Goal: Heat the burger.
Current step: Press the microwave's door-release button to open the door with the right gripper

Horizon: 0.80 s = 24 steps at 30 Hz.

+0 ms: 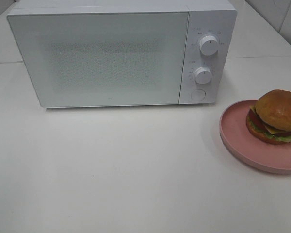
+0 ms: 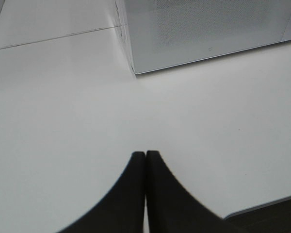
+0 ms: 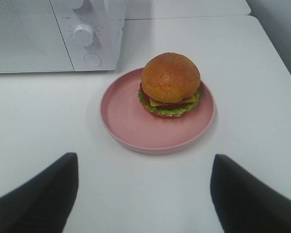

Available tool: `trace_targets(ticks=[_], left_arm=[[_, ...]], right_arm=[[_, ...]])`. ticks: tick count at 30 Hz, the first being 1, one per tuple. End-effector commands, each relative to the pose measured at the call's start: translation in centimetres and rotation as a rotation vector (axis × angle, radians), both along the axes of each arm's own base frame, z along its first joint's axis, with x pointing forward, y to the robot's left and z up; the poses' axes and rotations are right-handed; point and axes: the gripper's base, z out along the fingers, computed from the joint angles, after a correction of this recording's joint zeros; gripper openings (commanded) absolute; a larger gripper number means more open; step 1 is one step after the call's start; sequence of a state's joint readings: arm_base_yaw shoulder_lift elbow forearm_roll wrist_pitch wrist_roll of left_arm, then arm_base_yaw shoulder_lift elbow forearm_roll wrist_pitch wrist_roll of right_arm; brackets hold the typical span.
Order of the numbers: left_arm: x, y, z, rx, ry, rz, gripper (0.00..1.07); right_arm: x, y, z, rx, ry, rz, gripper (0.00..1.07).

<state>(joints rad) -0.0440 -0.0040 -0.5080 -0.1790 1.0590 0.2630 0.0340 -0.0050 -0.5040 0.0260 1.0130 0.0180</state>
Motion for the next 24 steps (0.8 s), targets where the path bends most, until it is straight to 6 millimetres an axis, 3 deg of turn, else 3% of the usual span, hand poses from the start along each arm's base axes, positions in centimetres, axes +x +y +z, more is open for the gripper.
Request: trace_targets(ticks=[1,24], left_arm=[[-0.26,0.01,0.01,-0.004,-0.028,-0.003,0.0],[-0.26,0.01,0.01,-0.004,-0.028,-0.003,0.0]], right_arm=[[-0.34,-0.02,0.07,-0.005,-0.038,0.003,0.72],[-0.34,-0.02,0.07,-0.005,-0.038,0.003,0.72]])
